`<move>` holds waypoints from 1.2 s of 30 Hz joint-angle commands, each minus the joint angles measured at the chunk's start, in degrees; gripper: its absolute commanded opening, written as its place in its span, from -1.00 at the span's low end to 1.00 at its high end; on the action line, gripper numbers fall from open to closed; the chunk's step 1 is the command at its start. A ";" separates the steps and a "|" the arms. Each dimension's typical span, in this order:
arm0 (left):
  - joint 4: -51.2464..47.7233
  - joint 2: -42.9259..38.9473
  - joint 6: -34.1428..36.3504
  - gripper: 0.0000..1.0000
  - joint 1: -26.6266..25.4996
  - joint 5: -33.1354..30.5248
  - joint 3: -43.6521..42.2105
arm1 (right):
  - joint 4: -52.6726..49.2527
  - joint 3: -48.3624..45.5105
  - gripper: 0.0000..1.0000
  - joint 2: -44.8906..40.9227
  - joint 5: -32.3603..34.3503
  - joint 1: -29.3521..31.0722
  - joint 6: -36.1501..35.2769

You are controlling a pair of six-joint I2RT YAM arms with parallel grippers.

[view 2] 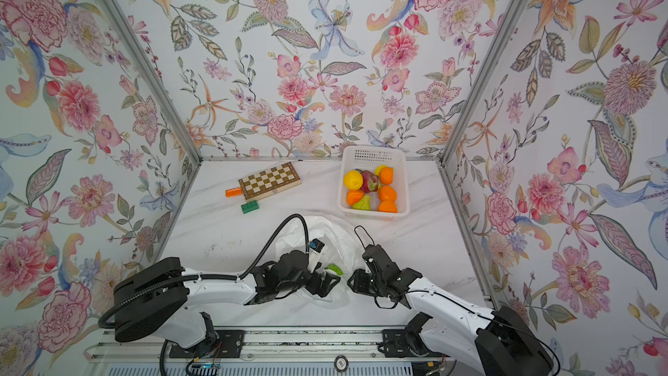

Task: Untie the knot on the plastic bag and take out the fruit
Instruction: 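Grasp the green pepper at the bag bottom with the left gripper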

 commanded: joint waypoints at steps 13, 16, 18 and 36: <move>-25.65 3.23 -7.07 0.36 0.24 -9.05 15.49 | -3.83 -1.70 -0.39 -0.54 9.11 2.83 -5.17; -26.09 3.27 -8.97 0.35 0.60 -8.69 15.57 | -4.01 -1.57 -0.42 -0.34 9.93 3.66 -6.42; -26.56 3.48 -9.06 0.35 0.95 -6.59 16.06 | -3.82 -1.44 -0.42 -0.25 10.24 4.04 -6.49; -29.26 15.61 -8.09 0.66 2.13 -3.74 20.49 | -3.93 -0.94 -0.38 -2.14 10.96 4.62 -6.12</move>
